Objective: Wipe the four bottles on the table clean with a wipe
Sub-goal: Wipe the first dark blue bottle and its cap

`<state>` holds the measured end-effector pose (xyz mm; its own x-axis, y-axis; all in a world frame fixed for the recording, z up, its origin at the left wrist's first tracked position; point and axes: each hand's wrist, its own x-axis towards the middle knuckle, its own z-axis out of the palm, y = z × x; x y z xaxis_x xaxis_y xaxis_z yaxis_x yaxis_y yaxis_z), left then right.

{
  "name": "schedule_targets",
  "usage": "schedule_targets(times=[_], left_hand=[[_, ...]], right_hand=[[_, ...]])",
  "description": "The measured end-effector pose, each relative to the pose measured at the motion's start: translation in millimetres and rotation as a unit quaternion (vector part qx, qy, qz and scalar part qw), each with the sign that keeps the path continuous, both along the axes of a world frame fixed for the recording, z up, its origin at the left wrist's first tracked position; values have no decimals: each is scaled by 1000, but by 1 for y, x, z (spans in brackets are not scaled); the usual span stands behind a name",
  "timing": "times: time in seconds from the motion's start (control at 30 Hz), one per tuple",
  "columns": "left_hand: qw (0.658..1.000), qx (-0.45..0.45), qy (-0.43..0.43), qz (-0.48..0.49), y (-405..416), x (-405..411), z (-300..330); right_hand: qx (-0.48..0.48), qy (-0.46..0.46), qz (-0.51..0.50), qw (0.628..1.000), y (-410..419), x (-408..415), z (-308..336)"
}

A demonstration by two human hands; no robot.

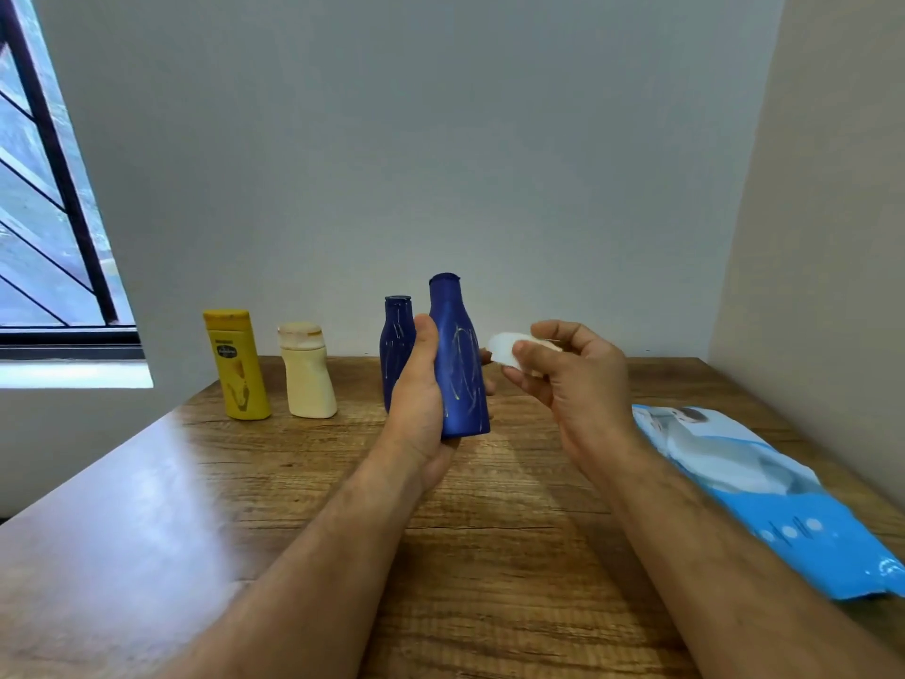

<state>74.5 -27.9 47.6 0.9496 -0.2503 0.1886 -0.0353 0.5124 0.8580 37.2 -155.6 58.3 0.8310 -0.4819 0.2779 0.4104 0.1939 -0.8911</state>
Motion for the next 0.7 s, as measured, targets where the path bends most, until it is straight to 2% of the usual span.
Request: schedule_targets(times=[0.1, 0.2, 0.33, 0.43, 0.5, 0.7], left_hand=[[1000, -7, 10, -9, 2, 0, 0], [1000, -3, 10, -21, 2, -1, 0], [1000, 10, 1, -27, 2, -1, 0], [999, 14, -6, -33, 2, 0, -1], [999, 11, -9, -39, 2, -1, -1], [998, -18, -10, -53, 1, 1, -2]], right_hand=[[-50, -4, -12, 999, 3, 0, -1], [-167, -16, -75, 983, 5, -4, 0], [-325, -66, -216, 918, 7, -10, -1], [-392, -92, -283, 870, 6, -9, -2], [-418, -113, -287, 854, 7, -9, -2], [-508, -135, -202, 827, 12, -6, -10]])
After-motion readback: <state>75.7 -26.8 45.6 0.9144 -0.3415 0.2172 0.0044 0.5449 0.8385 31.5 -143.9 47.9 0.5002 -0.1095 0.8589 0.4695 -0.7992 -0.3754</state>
